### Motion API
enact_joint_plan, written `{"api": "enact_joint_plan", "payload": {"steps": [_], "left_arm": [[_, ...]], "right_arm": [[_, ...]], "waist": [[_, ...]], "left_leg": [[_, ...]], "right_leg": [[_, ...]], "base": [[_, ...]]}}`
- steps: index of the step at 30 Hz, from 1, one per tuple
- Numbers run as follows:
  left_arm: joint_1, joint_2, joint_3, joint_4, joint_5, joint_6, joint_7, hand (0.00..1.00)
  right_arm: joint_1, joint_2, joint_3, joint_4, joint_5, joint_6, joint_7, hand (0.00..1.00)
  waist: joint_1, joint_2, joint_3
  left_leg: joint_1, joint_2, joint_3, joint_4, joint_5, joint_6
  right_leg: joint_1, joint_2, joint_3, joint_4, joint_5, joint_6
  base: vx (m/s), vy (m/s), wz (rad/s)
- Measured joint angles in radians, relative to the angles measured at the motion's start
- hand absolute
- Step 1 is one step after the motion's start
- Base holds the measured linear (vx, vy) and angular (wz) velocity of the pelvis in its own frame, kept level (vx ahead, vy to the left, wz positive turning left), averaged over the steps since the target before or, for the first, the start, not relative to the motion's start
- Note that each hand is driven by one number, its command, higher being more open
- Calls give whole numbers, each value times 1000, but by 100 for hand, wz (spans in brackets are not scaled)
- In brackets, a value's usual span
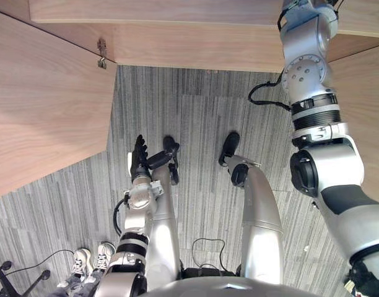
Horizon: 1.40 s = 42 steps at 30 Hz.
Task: Walk over to the cabinet, pick up the folder, carry it to the office cabinet, place the folder inside the office cabinet, then close the office cabinet door
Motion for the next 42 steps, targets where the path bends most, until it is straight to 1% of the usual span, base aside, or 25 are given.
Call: {"api": "enact_joint_plan", "payload": {"steps": [7, 9, 11, 14, 18, 21, 23, 26, 27, 29, 31, 32, 34, 39, 40, 42], "left_arm": [[2, 8, -4, 0, 0, 0, -17, 100], [7, 18, -34, 0, -1, 5, -18, 100], [8, 19, -39, 0, 0, 6, -21, 100], [11, 18, -49, 0, -1, 10, -30, 100], [10, 19, -62, 0, 0, 13, -39, 100], [10, 19, -62, -1, 1, 22, -44, 100], [12, 15, -62, 0, 1, 27, -53, 100], [15, 11, -63, 0, 2, 28, -63, 100], [15, 13, -63, 0, 2, 28, -65, 100], [15, 16, -63, 0, 2, 28, -69, 100], [15, 20, -62, 1, 3, 28, -80, 100], [15, 20, -62, 1, 3, 28, -82, 100], [15, 23, -62, 2, 5, 28, -86, 100], [15, 48, -61, 12, 23, 23, -108, 100], [15, 48, -61, 13, 23, 22, -108, 100], [15, 51, -61, 16, 24, 19, -113, 100]], "right_arm": [[0, -24, 19, 6, 1, 3, 31, 100], [3, -35, 20, 6, 1, 22, 36, 100], [9, -40, 20, -5, 0, 24, 51, 100], [73, -50, 21, -91, -1, 24, 68, 100], [154, -63, 35, -199, -4, 24, 112, 100], [204, -94, 61, -224, -12, 27, 143, 100], [232, -109, 67, -229, -27, 38, 165, 100], [280, -172, 112, -268, -99, 50, 202, 100], [307, -215, 141, -300, -140, 54, 225, 100], [322, -258, 174, -313, -184, 61, 258, 100], [334, -322, 229, -316, -259, 77, 307, 100], [340, -334, 239, -316, -283, 79, 319, 100], [350, -365, 272, -321, -344, 80, 346, 100], [361, -447, 355, -341, -530, 79, 418, 100], [360, -456, 368, -342, -548, 78, 422, 100], [360, -493, 408, -357, -643, 76, 437, 100]], "waist": [[-4, 0, 0], [-5, 0, 0], [-10, 0, 0], [-11, -1, 0], [-12, -1, -1], [-13, -1, -1], [-13, -1, -1], [-15, -2, -1], [-17, -2, -1], [-20, -3, -1], [-23, -4, 0], [-23, -5, 0], [-23, -10, -1], [-25, -40, -8], [-24, -42, -10], [-23, -47, -12]], "left_leg": [[1, 0, 1, 0, 1, -2], [14, -2, 2, 0, -2, 2], [21, -1, 3, 0, -6, 7], [36, -1, 9, -1, -13, 14], [42, 1, 27, 1, -25, 25], [49, 3, 34, 7, -36, 28], [61, 4, 38, 9, -44, 29], [68, 4, 44, 12, -51, 33], [68, 4, 46, 12, -53, 34], [68, 4, 48, 12, -54, 35], [68, 4, 49, 12, -57, 36], [69, 4, 49, 12, -58, 36], [70, 5, 50, 12, -60, 37], [73, 5, 54, 12, -65, 39], [73, 5, 54, 13, -66, 39], [73, 4, 56, 13, -67, 40]], "right_leg": [[2, -1, -1, -1, 0, -1], [17, -2, -2, -5, 0, -1], [28, -2, -2, -12, 0, 0], [49, -1, -2, -26, 3, 3], [51, 1, 12, -32, 12, 3], [57, 1, 18, -33, 12, 4], [68, 3, 21, -35, 11, 5], [75, 2, 26, -39, 9, 10], [76, 3, 27, -42, 10, 13], [76, 3, 28, -45, 11, 14], [78, 3, 29, -48, 12, 15], [78, 4, 28, -49, 12, 16], [79, 4, 29, -51, 12, 16], [81, 4, 32, -53, 10, 19], [82, 3, 32, -53, 10, 20], [82, 3, 33, -53, 10, 21]], "base": [[6, 61, 0], [15, 72, 1], [14, 93, 0], [20, 90, -3], [37, 91, -8], [54, 106, -6], [40, 100, -6], [21, 87, -4], [19, 80, -2], [28, 84, -3], [32, 72, -2], [37, 68, -2], [39, 68, -2], [33, 66, -1], [26, 63, 0], [28, 69, -1]]}}
